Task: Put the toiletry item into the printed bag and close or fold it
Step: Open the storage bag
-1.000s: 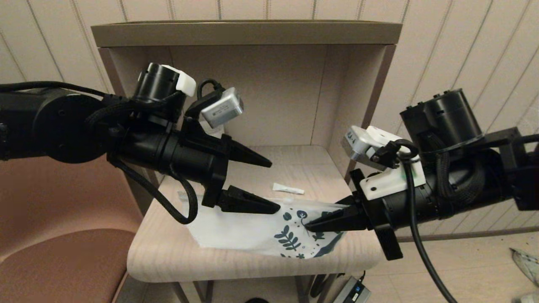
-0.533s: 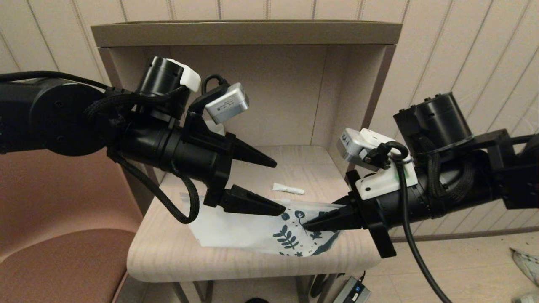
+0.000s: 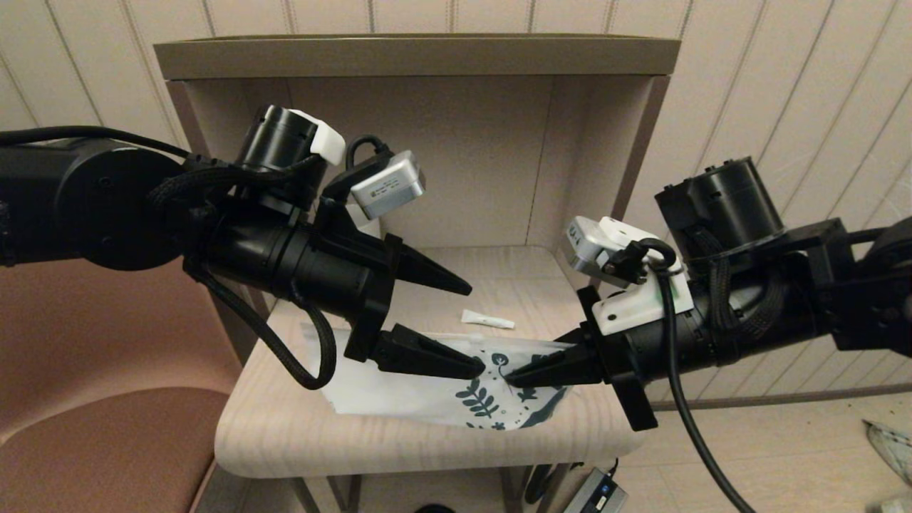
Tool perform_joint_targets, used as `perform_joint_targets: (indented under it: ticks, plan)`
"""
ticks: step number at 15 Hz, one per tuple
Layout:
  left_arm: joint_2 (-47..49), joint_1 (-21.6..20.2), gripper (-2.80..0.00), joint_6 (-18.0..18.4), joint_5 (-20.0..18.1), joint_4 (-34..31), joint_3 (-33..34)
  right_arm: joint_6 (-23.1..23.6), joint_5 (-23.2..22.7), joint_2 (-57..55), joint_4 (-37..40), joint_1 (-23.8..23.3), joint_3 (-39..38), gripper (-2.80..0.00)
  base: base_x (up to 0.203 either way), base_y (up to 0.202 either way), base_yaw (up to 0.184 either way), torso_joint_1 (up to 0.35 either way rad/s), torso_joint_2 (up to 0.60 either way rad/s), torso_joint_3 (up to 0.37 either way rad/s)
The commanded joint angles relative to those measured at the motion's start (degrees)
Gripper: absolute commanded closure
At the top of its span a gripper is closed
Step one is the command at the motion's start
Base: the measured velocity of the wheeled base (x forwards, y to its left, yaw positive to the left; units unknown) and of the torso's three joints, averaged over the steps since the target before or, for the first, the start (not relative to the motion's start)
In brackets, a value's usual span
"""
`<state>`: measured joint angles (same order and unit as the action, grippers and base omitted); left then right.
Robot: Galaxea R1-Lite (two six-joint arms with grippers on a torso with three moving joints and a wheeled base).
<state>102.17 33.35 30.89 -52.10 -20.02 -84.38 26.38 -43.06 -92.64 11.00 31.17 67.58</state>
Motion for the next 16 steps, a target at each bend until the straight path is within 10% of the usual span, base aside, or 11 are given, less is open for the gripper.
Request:
perform_joint_targets:
  ticks: [1,14,15,16]
  plan:
    - [0.0,0.0,-2.8,0.1,-0.3,-0.1,0.1,0.2,-0.3,-0.1,0.1,0.0,0.0,0.0,0.0,0.0,0.0,0.0,0.0,0.0]
    - [1.0,0.3,-2.8,-0.6,-0.3,0.1,-0.8,-0.7,-0.6,-0.6,-1.9,-0.3,0.6,0.0,0.0,0.0,0.0,0.0,0.0,0.0]
    - [1.0,0.3,0.0,-0.6,-0.3,0.1,-0.8,-0.7,-0.6,-0.6,-1.9,-0.3,0.5,0.0,0.0,0.0,0.0,0.0,0.0,0.0]
    - [1.0,0.3,0.0,-0.6,-0.3,0.1,-0.8,-0.7,-0.7,-0.6,-1.9,-0.3,0.5,0.0,0.0,0.0,0.0,0.0,0.0,0.0]
